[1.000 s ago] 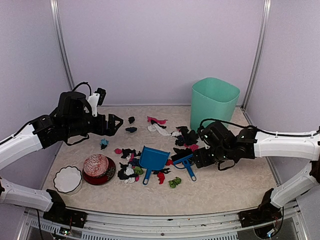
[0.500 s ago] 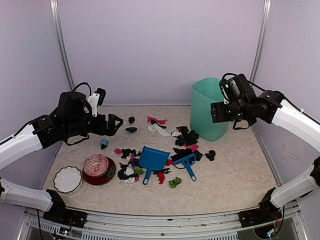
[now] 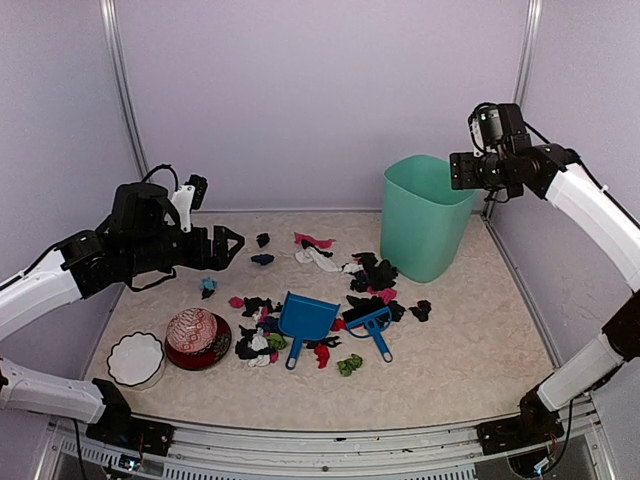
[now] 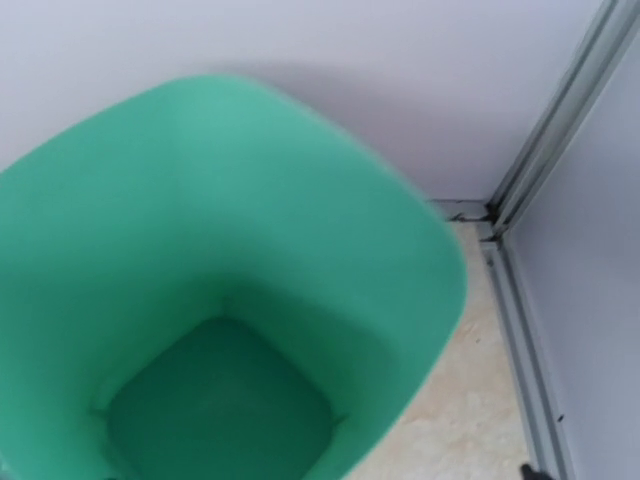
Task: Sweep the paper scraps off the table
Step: Pick up the trash bin from the corner of the board.
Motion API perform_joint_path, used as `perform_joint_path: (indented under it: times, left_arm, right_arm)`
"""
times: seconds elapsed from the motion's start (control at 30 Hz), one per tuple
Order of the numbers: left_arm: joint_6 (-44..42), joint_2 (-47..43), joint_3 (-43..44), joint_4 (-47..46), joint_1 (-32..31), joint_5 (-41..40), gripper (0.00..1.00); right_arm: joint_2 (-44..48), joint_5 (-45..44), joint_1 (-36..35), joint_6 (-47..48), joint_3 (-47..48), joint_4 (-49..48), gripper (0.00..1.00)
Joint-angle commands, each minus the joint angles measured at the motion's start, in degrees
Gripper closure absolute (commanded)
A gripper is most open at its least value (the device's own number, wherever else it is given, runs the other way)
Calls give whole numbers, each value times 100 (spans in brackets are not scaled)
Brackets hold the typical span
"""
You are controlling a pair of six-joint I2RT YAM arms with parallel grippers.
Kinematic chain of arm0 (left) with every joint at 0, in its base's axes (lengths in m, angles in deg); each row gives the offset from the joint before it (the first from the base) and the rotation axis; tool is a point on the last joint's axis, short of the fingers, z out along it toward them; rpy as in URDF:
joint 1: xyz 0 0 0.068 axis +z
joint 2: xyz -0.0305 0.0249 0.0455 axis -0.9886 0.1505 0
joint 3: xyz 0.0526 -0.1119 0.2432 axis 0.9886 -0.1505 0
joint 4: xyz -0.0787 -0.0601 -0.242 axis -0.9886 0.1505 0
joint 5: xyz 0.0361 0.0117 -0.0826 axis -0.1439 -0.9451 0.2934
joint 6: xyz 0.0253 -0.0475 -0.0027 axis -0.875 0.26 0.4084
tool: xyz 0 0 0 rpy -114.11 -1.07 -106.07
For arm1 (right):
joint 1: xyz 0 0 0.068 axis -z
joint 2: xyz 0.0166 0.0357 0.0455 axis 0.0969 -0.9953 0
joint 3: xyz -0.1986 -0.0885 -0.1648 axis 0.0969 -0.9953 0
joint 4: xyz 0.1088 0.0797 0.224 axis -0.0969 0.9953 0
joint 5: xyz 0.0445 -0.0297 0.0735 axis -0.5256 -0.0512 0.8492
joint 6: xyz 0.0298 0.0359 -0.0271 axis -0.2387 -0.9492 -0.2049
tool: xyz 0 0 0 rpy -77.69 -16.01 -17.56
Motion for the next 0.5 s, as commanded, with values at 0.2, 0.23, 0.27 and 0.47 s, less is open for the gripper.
perform_joint_path:
  times: [0.2,0.23,0.27,0.47]
  left_arm:
    - [8,-92,-61,11,-39,-59,1]
    - [8,-99,-61,9,-40,-63,1]
    - [4,-95,-59,8,-40,-63,1]
    - [5,-120,-61,9,-40,-77,1]
  right_arm:
    - [-822,1034,1205,130,615,-338,20]
    - [-899,1117,1302,106,646,-365,22]
    - [-982,1199,1398,73,678,-384,23]
    - [-1579,1508,1729,-31,1064,-219,27]
